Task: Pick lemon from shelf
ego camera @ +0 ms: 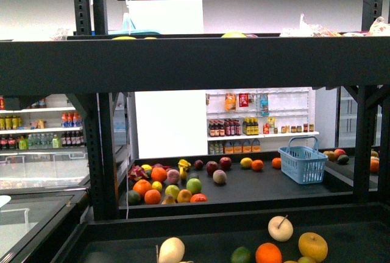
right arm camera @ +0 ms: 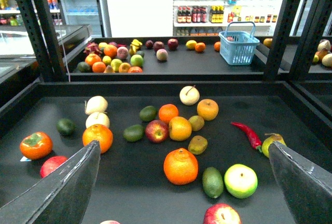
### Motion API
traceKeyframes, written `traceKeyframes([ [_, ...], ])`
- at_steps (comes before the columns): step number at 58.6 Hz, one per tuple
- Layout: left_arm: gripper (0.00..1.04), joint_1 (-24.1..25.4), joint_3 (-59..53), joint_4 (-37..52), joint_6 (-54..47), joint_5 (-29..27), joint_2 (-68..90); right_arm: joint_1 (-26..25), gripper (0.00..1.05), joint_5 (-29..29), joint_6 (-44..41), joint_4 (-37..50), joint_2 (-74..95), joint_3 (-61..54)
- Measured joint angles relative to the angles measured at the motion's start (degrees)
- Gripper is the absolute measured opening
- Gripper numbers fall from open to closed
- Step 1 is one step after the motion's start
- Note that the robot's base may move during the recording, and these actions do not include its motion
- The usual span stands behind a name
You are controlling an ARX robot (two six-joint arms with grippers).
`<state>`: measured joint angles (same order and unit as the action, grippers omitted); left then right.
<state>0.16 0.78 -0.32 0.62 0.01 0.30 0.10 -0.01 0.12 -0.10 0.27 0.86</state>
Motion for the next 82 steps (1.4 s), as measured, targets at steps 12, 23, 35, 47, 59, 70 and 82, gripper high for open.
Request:
traceKeyframes([
  [12, 0.87, 0.0, 0.0, 0.0, 0.0, 0.0, 0.0, 0.0, 0.97, 0.0, 0.0, 0.0, 0.0, 0.0],
  [23, 0.97, 0.0, 0.0, 0.0, -0.1, 0.0, 0.0, 0.0, 0.97, 0.0, 0.0, 0.0, 0.0, 0.0],
  [35, 0.97, 0.0, 0.0, 0.0, -0.1, 0.0, 0.0, 0.0, 0.97, 0.0, 0.0, 0.0, 0.0, 0.0],
  [47, 0.97, 0.0, 0.0, 0.0, -0.1, 0.0, 0.0, 0.0, 0.97, 0.0, 0.0, 0.0, 0.0, 0.0],
  [59, 0.97, 0.0, 0.0, 0.0, -0.1, 0.0, 0.0, 0.0, 0.97, 0.0, 0.0, 0.0, 0.0, 0.0],
  [70, 0.97, 0.0, 0.0, 0.0, -0.1, 0.0, 0.0, 0.0, 0.97, 0.0, 0.0, 0.0, 0.0, 0.0],
  [82, 0.97, 0.0, 0.0, 0.0, -0.1, 0.0, 0.0, 0.0, 0.97, 0.0, 0.0, 0.0, 0.0, 0.0],
])
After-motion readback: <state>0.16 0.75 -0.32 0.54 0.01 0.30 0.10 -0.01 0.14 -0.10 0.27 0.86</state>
